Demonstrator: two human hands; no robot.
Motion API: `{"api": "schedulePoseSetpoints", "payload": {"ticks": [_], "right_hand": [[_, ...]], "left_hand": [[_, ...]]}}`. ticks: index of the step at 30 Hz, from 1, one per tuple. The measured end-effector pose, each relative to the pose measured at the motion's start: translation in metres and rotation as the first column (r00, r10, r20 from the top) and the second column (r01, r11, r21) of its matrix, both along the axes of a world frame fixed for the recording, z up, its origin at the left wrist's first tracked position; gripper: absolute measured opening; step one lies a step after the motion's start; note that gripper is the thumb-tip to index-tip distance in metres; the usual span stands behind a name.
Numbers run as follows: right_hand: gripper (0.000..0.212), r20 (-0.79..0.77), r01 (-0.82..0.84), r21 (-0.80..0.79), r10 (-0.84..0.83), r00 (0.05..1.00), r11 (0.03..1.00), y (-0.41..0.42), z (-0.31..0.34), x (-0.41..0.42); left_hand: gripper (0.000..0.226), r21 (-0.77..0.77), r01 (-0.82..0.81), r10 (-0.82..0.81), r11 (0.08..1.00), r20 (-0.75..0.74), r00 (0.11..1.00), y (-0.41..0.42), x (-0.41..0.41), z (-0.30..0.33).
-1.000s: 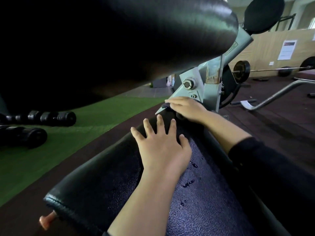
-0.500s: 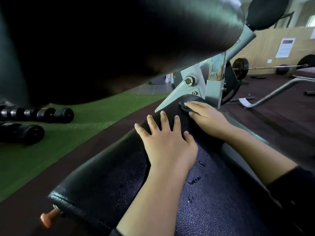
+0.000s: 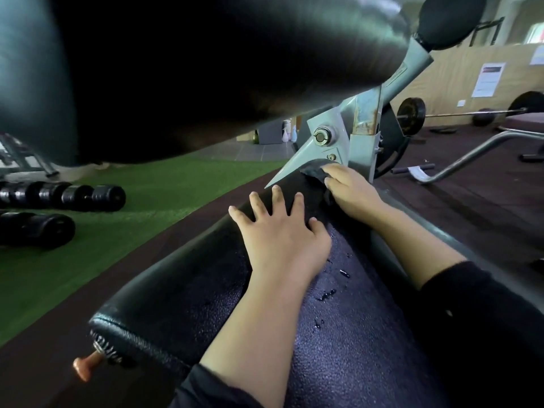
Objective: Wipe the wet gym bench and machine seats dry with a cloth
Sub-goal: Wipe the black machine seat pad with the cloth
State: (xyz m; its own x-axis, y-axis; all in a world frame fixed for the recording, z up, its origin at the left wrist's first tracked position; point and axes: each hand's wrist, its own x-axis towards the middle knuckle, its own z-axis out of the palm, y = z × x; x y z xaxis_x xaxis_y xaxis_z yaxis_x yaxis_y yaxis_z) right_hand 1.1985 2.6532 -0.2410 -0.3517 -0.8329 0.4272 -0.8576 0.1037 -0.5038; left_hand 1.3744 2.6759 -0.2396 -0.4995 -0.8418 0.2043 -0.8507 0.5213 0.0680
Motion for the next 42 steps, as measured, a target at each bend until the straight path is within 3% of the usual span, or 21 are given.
{"api": "schedulePoseSetpoints", "payload": {"ticks": [11,18,22,25,28,30,35,38,42], "right_hand": [[0.044,-0.036,0.021,-0.017,-0.022,0.999,1.000,0.120,-0.034,0.088],[0.044,-0.053,0.094,0.003,-0.093,0.994,0.996,0.123,-0.037,0.098],[0.045,-0.009,0.106,0.028,-0.106,0.994,0.994,0.121,-0.040,0.094],[0.044,-0.014,0.111,0.046,-0.110,0.994,0.993,0.115,-0.039,0.090],[0.044,0.003,0.147,0.091,-0.148,0.989,0.985,0.100,-0.029,0.087],[0.043,-0.016,0.115,0.093,-0.113,0.993,0.989,0.089,-0.020,0.100],[0.041,-0.177,-0.147,-0.040,0.138,0.974,0.988,0.118,-0.025,0.159],[0.042,-0.131,-0.251,-0.070,0.241,0.962,0.965,0.157,-0.040,0.145],[0.041,-0.072,-0.166,-0.056,0.162,0.984,0.985,0.158,-0.050,0.085]], "left_hand": [[0.059,0.035,0.007,-0.008,0.999,0.006,1.000,0.006,0.007,0.004],[0.055,0.134,0.170,-0.167,0.976,-0.032,0.985,0.006,0.044,0.025],[0.057,0.084,0.108,-0.113,0.991,0.050,0.992,-0.001,0.103,0.026],[0.056,0.150,0.062,-0.062,0.987,-0.006,0.998,0.001,0.128,0.021],[0.054,0.110,0.072,-0.069,0.991,-0.030,0.997,0.004,0.125,0.018],[0.052,0.108,0.067,-0.062,0.992,-0.054,0.997,0.004,0.123,0.016],[0.047,0.135,0.056,-0.044,0.989,-0.091,0.995,0.001,0.124,0.016],[0.047,0.122,0.058,-0.048,0.991,-0.087,0.995,0.001,0.124,0.017],[0.048,0.114,0.056,-0.045,0.992,-0.097,0.994,0.002,0.124,0.014]]}}
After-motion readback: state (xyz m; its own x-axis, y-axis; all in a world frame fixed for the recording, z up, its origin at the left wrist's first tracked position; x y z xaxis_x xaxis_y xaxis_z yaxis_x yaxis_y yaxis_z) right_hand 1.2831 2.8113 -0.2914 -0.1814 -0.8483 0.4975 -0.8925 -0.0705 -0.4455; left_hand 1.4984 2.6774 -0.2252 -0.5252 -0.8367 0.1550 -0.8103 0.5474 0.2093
